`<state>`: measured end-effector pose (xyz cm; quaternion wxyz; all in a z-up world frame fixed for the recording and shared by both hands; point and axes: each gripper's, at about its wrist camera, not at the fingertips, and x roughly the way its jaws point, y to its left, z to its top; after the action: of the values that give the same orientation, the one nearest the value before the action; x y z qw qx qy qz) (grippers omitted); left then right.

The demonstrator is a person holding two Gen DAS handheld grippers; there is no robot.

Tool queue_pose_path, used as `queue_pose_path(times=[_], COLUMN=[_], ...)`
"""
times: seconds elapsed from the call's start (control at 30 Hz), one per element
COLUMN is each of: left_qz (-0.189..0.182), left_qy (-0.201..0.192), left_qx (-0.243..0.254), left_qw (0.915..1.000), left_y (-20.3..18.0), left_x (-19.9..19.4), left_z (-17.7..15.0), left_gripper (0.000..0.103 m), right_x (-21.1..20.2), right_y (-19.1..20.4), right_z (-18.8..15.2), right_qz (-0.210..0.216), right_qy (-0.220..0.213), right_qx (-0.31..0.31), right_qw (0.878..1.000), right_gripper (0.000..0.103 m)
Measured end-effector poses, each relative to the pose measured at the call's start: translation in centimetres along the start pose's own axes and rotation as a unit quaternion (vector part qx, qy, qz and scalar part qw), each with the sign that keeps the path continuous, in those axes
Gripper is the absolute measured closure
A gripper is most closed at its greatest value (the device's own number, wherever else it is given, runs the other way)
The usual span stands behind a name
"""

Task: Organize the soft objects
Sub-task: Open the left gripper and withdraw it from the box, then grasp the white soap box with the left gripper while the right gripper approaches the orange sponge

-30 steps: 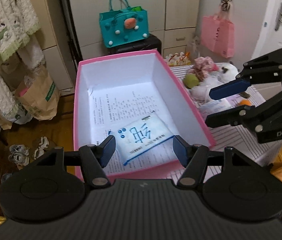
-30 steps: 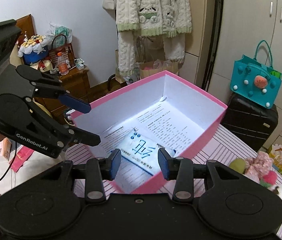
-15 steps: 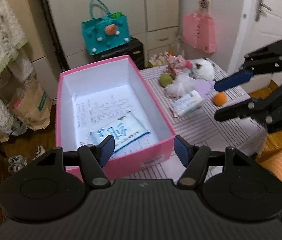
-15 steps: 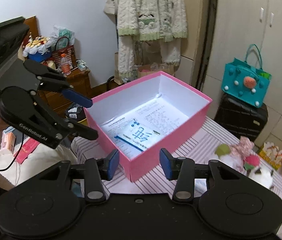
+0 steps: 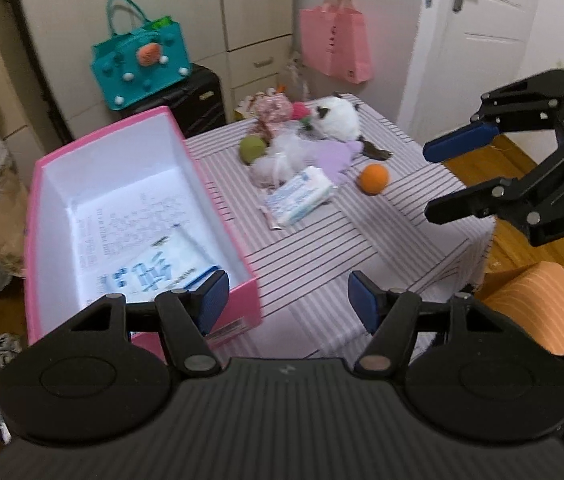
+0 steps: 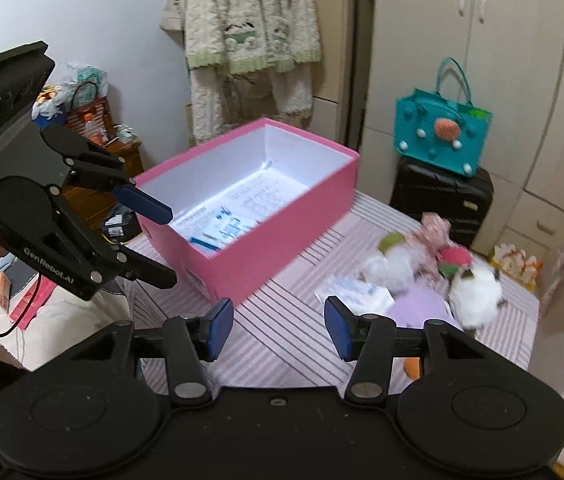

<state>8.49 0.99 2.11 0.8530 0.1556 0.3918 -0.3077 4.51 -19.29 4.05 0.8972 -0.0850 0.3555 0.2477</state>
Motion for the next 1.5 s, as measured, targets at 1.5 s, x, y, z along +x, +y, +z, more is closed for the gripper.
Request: queue_pose_path(times=[1.5], left_qz=[0.037], left_qy=[-0.046], left_qx=[-0.190], left_qw=[0.9800], left_y=[-3.2], left_x=[18.0], left_z=[4.5], left_gripper=[0.015], right_x=[11.5], right_y=[-12.0], right_z=[-10.5], right_qz=[-0.115], right_qy=[-0.029], right_qx=[0.083], right_qw=[0.989], right_gripper=[0.042])
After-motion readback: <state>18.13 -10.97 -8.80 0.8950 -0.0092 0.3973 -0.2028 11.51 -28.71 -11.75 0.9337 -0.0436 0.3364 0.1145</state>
